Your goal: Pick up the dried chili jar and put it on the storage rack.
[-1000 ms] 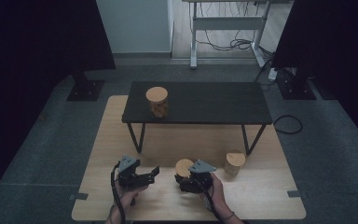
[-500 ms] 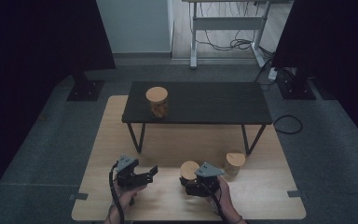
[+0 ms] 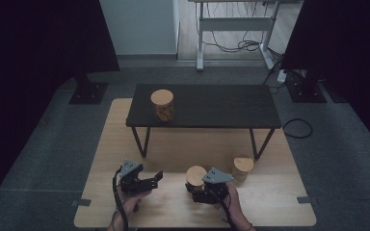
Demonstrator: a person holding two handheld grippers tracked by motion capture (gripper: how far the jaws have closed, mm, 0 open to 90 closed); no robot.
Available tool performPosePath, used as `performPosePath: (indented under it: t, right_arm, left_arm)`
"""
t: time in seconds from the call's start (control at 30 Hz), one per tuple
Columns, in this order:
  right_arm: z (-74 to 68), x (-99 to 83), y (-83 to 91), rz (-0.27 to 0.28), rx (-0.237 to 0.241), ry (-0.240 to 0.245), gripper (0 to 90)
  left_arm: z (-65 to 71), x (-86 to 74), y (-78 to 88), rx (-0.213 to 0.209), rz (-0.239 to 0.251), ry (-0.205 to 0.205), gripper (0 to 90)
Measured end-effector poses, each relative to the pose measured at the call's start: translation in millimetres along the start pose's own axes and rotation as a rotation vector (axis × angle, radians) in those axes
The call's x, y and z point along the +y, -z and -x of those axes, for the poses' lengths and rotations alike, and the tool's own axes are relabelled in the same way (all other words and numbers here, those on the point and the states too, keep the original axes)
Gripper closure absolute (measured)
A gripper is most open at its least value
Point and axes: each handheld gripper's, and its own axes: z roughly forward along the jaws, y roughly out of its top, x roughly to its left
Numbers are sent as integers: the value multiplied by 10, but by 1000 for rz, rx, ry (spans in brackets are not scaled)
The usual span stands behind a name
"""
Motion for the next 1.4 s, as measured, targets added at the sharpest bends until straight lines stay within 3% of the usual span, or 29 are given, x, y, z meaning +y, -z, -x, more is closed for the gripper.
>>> performPosePath:
  t: [0.77, 1.4]
  right_arm:
    - [9, 42, 99, 21, -8, 4, 243]
    - [54, 193, 248, 29, -11, 19, 243]
  left_arm:
    - [-20, -6, -4, -1, 2, 10, 55]
    - [-28, 4, 19, -5, 9, 12, 55]
